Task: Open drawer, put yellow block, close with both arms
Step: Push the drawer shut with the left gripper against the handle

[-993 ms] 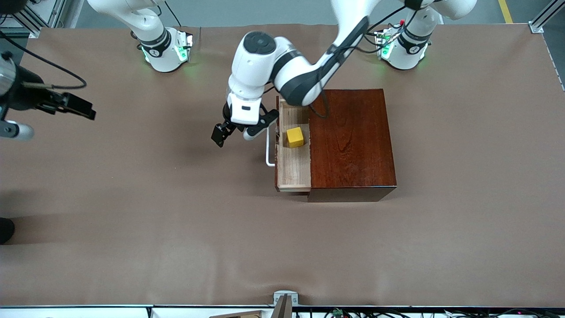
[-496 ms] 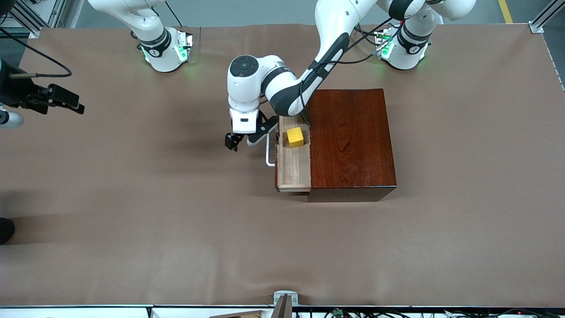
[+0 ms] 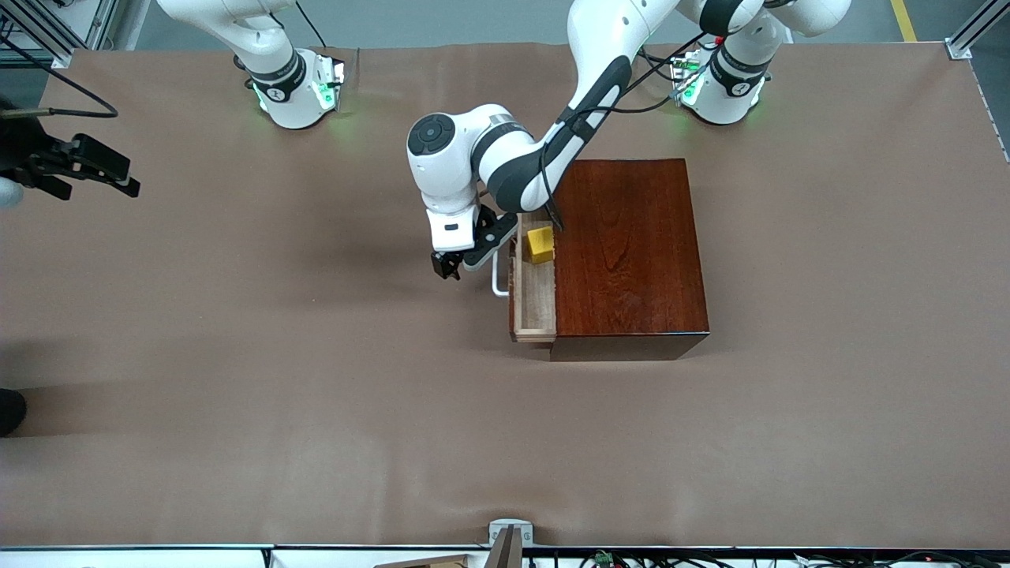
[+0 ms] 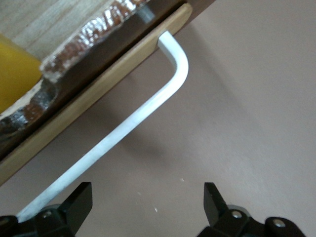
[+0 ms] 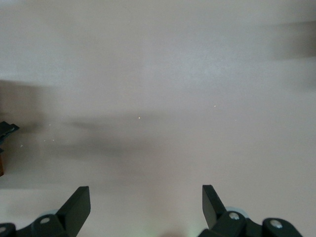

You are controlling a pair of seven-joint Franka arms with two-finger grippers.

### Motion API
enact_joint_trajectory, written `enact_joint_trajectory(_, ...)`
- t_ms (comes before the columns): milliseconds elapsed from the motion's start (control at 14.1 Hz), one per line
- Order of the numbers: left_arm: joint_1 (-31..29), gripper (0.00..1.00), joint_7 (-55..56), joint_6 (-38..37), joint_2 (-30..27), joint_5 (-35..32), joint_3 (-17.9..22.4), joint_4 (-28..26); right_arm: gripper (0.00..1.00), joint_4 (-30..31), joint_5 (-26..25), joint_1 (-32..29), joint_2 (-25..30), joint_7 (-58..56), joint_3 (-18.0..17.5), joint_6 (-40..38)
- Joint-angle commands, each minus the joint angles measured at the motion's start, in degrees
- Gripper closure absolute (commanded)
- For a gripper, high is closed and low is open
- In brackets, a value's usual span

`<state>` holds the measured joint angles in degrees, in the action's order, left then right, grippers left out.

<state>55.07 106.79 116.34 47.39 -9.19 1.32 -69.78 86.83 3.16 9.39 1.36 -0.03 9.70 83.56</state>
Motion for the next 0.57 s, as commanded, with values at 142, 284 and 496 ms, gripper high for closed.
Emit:
enact_joint_trajectory(142, -2.24, 0.0, -1.94, -6.99, -0.37, -2.41, 0.44, -0.09, 0.0, -1.76, -1.49, -2.71, -1.45, -6.04, -0.73, -0.24)
enact_joint_trajectory(284, -2.59, 0.0, -2.03, -7.7, -0.28, -2.41, 0.44, -0.7, 0.0, -1.84, -1.49, -2.62, -1.45, -5.77, -0.82, -0.24)
enact_joint_trajectory(496, -3.82, 0.0, -2.03, -8.41, -0.63, -2.32, 0.35, -0.7, 0.0, -1.84, -1.32, -2.62, -1.45, -5.68, -0.82, -0.41)
